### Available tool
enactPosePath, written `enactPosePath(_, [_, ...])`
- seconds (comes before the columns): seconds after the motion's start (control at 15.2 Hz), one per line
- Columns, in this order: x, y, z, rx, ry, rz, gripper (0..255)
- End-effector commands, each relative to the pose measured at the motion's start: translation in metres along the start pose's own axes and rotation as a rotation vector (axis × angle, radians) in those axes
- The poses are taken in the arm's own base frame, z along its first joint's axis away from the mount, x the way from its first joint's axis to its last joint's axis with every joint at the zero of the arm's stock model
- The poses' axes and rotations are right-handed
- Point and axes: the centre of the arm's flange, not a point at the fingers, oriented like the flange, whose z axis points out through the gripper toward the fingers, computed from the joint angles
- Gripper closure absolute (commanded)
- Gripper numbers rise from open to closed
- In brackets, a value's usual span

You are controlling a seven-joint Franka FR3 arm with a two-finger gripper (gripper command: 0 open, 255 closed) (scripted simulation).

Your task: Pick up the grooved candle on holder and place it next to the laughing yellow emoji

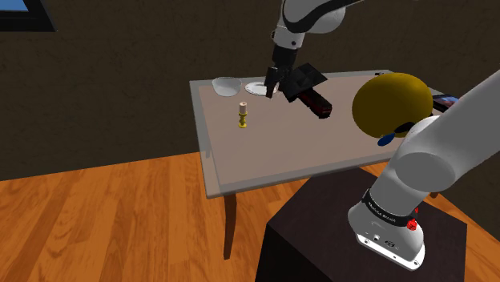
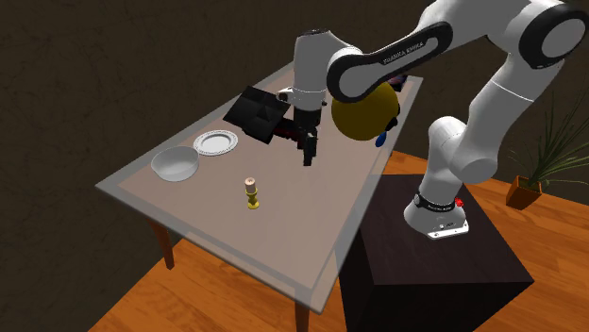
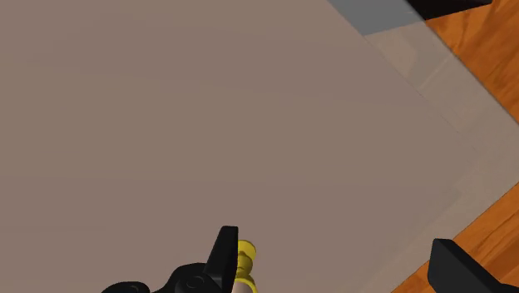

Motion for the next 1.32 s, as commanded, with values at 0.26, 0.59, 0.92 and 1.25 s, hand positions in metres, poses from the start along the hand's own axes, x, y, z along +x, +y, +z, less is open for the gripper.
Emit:
enactPosePath(0.26, [0.060,0.022,0.044,-0.022,0.017,-0.029,0])
enactPosePath(0.59, [0.111,0.037,0.078,-0.039,0.030,-0.052,0])
enactPosePath(0.92, [0.158,0.050,0.107,-0.055,0.041,-0.073,0])
enactPosePath(1.25, [0.159,0.052,0.134,-0.055,0.041,-0.073,0])
